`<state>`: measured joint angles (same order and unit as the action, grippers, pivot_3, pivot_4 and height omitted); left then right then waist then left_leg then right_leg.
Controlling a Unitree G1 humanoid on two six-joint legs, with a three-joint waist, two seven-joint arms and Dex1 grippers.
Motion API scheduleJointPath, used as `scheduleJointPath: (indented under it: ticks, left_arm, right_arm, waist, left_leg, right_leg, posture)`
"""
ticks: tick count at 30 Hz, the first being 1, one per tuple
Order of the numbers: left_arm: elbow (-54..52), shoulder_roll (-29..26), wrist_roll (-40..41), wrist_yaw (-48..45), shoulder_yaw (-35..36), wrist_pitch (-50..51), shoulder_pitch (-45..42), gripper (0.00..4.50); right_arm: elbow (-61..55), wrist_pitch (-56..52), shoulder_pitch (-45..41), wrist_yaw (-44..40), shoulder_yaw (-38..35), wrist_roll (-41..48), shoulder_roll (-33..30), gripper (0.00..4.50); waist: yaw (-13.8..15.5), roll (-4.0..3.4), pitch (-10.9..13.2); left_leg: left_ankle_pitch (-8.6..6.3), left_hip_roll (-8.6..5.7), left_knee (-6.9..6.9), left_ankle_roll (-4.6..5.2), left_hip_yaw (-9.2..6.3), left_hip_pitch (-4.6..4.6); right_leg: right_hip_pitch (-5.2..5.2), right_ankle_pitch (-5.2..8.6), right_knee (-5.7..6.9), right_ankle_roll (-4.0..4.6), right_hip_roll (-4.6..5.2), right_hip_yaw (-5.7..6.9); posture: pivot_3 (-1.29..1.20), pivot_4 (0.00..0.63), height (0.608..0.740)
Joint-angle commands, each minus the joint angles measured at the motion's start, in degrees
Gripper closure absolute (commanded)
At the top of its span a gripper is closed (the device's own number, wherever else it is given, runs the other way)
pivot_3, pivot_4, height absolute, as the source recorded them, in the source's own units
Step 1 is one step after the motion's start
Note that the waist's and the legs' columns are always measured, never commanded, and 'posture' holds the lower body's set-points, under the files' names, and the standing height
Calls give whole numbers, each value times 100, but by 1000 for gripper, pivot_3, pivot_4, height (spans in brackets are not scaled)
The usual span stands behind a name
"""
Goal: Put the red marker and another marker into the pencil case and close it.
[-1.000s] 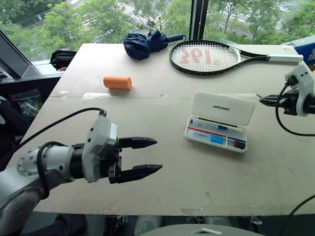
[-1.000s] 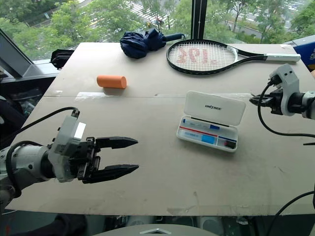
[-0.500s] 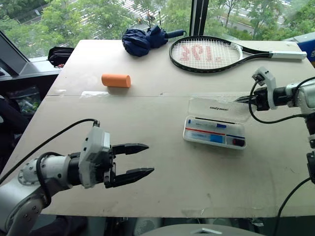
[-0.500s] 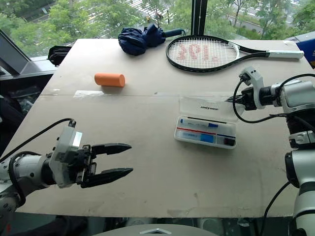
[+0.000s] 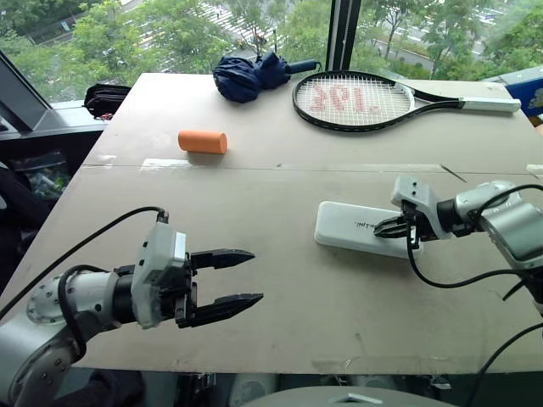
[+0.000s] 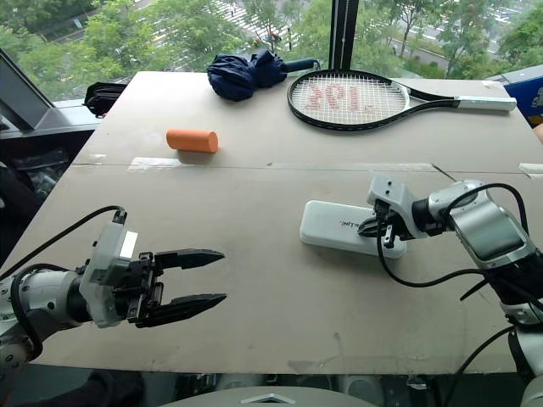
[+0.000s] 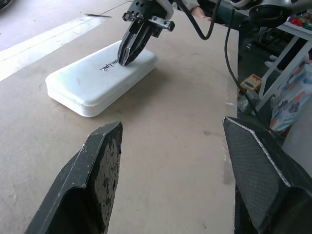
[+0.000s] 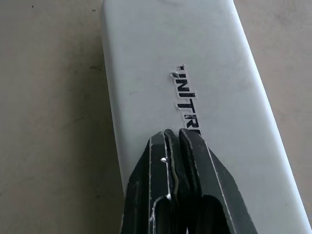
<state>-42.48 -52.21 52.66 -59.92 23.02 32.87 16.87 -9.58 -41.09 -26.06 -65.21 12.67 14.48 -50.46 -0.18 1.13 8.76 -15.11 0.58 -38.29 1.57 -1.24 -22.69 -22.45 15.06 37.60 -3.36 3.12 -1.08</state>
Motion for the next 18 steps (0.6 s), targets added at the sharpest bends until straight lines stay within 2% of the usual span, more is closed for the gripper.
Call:
scheduleJointPath:
  ticks: [1,3,6,12,14,18]
  left_arm:
    - [-85,14,-128,-76,121,-164,93,1219]
    - [-74,39,-235,-56,147,-229,155,1219]
    - [10,54,-523,-154,191,-351,432,1219]
    - [317,115,-716,-365,471,-433,917,1219]
    - [419,154,-853,-507,579,-518,1190,1219]
    - [611,228,-1052,-624,591,-667,1382,1219]
  right_arm:
    - [-764,1059,1082,88,-1643,824,314,4416]
    - [-1132,1118,1570,135,-2325,1237,435,4416]
    - [-1573,1579,3069,-31,-3397,1258,496,3623]
    - [-1852,2644,5580,-314,-5146,1159,970,748]
    - [-1809,2882,6298,-473,-5759,1280,1204,62]
    - [-1700,3152,6912,-482,-6331,1510,1465,62]
  waist:
    - [96,0,5]
    - [95,-21,18]
    - [110,-45,30]
    - [89,-64,35]
    - [72,-73,36]
    - [51,-65,35]
  left_leg:
    - [0,-3,-2,0,-9,-5]
    - [0,-6,-6,0,-5,-11]
    - [1,-6,-5,0,2,-9]
    - [1,-3,6,0,-13,-12]
    - [0,2,7,0,5,-1]
    - [0,17,7,1,31,13]
  right_leg:
    - [2,1,-4,2,2,6]
    - [5,0,-1,0,4,-2]
    - [-1,-11,10,-18,3,-11]
    - [-1,2,10,-13,0,7]
    - [-1,12,13,4,-3,-8]
    - [-1,20,13,11,-9,-28]
  posture:
    - [0,150,732]
    - [0,150,732]
    - [0,150,732]
    - [0,150,732]
    - [0,150,732]
    - [0,150,732]
